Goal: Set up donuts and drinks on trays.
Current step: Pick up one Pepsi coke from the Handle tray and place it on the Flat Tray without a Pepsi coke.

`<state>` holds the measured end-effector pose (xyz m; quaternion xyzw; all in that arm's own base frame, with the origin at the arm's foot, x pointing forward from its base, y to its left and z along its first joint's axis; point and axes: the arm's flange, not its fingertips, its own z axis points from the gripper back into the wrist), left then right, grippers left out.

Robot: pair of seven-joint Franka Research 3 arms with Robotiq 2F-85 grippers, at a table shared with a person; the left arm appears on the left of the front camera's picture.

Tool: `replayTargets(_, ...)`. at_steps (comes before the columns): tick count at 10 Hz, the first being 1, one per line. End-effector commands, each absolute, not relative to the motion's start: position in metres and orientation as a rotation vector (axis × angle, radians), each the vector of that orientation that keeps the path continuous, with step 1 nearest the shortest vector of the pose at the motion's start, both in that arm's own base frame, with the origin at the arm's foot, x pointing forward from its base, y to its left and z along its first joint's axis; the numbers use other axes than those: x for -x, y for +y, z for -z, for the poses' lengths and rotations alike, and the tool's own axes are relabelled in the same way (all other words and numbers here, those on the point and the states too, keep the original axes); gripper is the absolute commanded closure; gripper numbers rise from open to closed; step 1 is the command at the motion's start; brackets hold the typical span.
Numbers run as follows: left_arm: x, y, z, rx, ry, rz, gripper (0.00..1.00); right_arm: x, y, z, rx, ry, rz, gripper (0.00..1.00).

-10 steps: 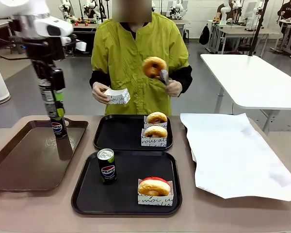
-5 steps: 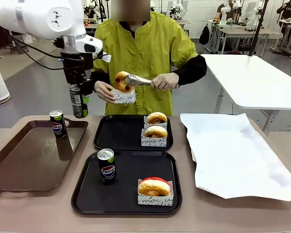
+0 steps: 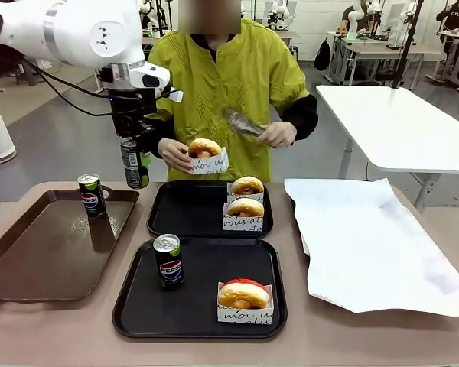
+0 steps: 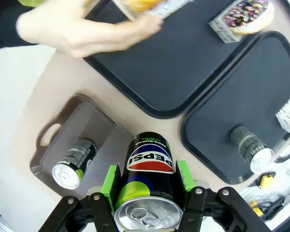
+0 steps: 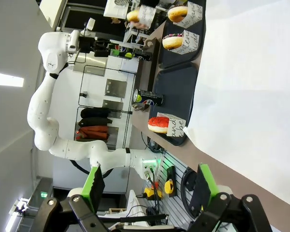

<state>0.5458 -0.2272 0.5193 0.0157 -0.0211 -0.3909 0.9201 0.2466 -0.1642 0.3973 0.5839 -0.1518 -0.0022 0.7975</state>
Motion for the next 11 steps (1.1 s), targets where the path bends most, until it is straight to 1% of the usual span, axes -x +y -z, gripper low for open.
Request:
replayTargets(1, -0.482, -0.197, -0.562, 0.055, -0.012, 0.876, 0.42, -0.250, -0.164, -0.398, -1.273, -0.355, -0.002, 0.00)
replayTargets(3, -0.385, -0.149, -0.615, 0.125, 0.047, 1.011, 0.42, -0.250, -0.164, -0.398, -1.273, -0.355, -0.002, 0.00)
replayTargets(4, -0.352, -0.133, -0.630, 0.094, 0.029, 1.019, 0.42, -0.250, -0.164, -0.398, -1.273, -0.355, -0.002, 0.00)
replayTargets(5, -0.338, -0.124, -0.632, 0.060, -0.005, 0.964, 0.42, -0.250, -0.164, -0.398, -1.273, -0.355, -0.002, 0.00)
replayTargets(6, -0.337, -0.120, -0.632, 0.056, -0.013, 0.932, 0.42, -0.250, -0.164, -0.398, -1.273, -0.355, -0.002, 0.00)
replayTargets(7, -0.343, -0.136, -0.639, 0.107, 0.039, 0.990, 0.42, -0.250, -0.164, -0.398, -1.273, -0.355, -0.002, 0.00)
replayTargets(11, -0.343, -0.136, -0.639, 0.107, 0.039, 0.990, 0.42, -0.250, -0.164, -0.398, -1.273, -0.355, -0.002, 0.00)
